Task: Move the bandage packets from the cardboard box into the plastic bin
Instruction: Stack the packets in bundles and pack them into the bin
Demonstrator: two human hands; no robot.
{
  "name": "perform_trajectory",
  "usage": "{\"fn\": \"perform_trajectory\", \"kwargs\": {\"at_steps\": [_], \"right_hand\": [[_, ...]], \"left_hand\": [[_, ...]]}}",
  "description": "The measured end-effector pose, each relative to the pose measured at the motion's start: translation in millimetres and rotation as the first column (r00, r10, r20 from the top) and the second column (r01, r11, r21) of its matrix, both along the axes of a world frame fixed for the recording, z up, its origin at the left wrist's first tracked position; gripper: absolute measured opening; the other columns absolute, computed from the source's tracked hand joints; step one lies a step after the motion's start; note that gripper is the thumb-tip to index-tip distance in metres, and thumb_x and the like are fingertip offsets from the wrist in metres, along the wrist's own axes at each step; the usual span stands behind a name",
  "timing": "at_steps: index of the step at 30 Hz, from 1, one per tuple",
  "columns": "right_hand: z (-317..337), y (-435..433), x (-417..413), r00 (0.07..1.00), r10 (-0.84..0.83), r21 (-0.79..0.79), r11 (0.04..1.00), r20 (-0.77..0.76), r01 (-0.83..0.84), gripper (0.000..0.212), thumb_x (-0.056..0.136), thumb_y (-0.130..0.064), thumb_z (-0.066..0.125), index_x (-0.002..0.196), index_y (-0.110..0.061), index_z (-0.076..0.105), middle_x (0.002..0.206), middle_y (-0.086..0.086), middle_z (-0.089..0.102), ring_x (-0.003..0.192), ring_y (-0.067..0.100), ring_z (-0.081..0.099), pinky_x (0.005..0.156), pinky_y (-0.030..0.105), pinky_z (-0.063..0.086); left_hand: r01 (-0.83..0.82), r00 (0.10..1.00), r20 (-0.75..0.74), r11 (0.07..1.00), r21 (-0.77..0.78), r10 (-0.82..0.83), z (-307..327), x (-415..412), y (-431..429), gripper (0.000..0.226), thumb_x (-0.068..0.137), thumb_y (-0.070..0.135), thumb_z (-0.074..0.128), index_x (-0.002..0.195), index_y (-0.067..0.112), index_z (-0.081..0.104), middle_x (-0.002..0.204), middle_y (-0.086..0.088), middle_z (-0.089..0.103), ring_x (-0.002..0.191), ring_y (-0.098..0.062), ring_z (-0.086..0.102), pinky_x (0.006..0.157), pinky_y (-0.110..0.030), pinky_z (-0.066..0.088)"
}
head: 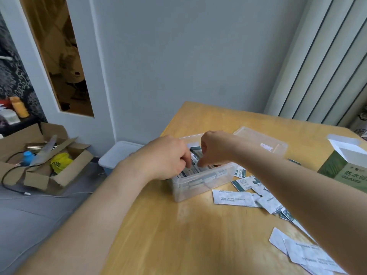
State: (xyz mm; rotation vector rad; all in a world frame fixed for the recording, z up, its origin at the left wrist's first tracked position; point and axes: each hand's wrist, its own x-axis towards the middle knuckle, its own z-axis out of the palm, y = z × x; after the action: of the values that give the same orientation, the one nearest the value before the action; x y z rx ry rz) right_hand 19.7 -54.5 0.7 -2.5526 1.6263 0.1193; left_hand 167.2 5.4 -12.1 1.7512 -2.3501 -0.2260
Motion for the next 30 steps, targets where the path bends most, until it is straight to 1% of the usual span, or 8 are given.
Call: {"fn": "perform_trajectory", "kwargs": {"at_steps": [5,9,13,17,21,24,26,30], "right_hand": [[-13.2,-7.1,4.5,0.998,0.016,-0.05,0.999,-0.059,-0.018,0.035,0.078,-0.039,0.074,0.089,-0.017,0.048,0.091,0.0,0.05,0.079,0.019,0.049,0.065,0.029,0.043],[-18.2,-11.1,5.5,0.998,0.013,-0.069,0.997,-0.057,-0.017,0.036,0.077,-0.043,0.072,0.09,-0.018,0.051,0.095,0.0,0.055,0.078,0.018,0.051,0.068,0.031,0.048],[-18.5,-13.6,5.3,0.999,0.009,-0.085,0.996,-0.048,-0.013,0.038,0.078,-0.047,0.07,0.094,-0.016,0.055,0.095,0.0,0.058,0.081,0.018,0.055,0.07,0.031,0.051],[-17.5,-16.3,3.6,0.999,0.006,-0.084,0.996,-0.044,-0.009,0.036,0.079,-0.046,0.069,0.092,-0.017,0.052,0.089,-0.002,0.056,0.08,0.018,0.054,0.068,0.031,0.051],[-12.7,-15.8,3.2,1.0,-0.015,-0.085,0.996,-0.014,0.013,0.032,0.082,-0.04,0.067,0.095,-0.015,0.052,0.086,0.0,0.056,0.08,0.02,0.055,0.067,0.029,0.049],[-5.6,-15.0,2.2,0.998,-0.053,-0.054,0.997,0.039,0.055,0.02,0.089,-0.025,0.06,0.101,-0.01,0.055,0.083,0.004,0.063,0.075,0.022,0.064,0.071,0.033,0.057],[-5.8,-14.7,1.4,0.996,-0.079,-0.006,0.997,0.05,0.079,0.011,0.092,-0.014,0.054,0.1,-0.007,0.056,0.084,0.007,0.067,0.072,0.022,0.07,0.072,0.036,0.06],[-7.0,-9.2,-0.5,0.999,-0.039,-0.004,0.999,-0.012,0.039,0.021,0.091,-0.006,0.054,0.112,-0.003,0.055,0.092,0.007,0.062,0.084,0.024,0.062,0.071,0.03,0.052]], "left_hand": [[0.001,1.0,-0.005,0.995,0.095,0.0,-2.3,2.2,-5.4,0.047,0.083,0.004,0.04,0.097,0.031,0.076,0.063,0.022,0.05,0.062,0.0,0.048,0.061,-0.021,0.041],[0.003,0.999,-0.05,0.996,0.088,0.002,-4.6,4.2,-5.0,0.048,0.084,0.005,0.039,0.099,0.032,0.075,0.07,0.022,0.054,0.062,0.001,0.048,0.06,-0.021,0.039],[-0.012,0.995,-0.101,1.0,0.024,0.014,-5.9,5.2,-2.1,0.042,0.086,0.007,0.043,0.101,0.03,0.074,0.091,0.012,0.067,0.067,0.002,0.051,0.062,-0.016,0.041],[-0.033,0.986,-0.167,0.999,-0.009,0.031,-8.8,8.3,-1.8,0.042,0.084,0.006,0.043,0.097,0.03,0.075,0.093,0.01,0.072,0.081,-0.008,0.063,0.076,-0.027,0.052],[-0.045,0.989,-0.143,0.999,-0.009,0.043,-4.1,1.4,-6.3,0.044,0.084,0.003,0.041,0.093,0.029,0.074,0.059,0.016,0.058,0.053,0.009,0.052,0.048,-0.011,0.035],[0.008,0.994,-0.107,1.0,0.026,-0.005,0.3,-11.9,-15.8,0.043,0.082,0.003,0.038,0.094,0.028,0.072,0.09,0.01,0.069,0.079,-0.002,0.06,0.07,-0.023,0.051],[0.01,0.996,-0.083,0.999,0.047,-0.006,1.4,-19.8,-20.9,0.039,0.081,0.001,0.038,0.088,0.024,0.068,0.091,0.008,0.067,0.088,-0.015,0.061,0.08,-0.036,0.054],[0.01,1.0,0.003,0.999,0.05,-0.011,0.4,-25.0,-24.8,0.036,0.078,-0.001,0.039,0.079,0.022,0.065,0.081,0.006,0.063,0.082,-0.018,0.06,0.074,-0.038,0.054]]}}
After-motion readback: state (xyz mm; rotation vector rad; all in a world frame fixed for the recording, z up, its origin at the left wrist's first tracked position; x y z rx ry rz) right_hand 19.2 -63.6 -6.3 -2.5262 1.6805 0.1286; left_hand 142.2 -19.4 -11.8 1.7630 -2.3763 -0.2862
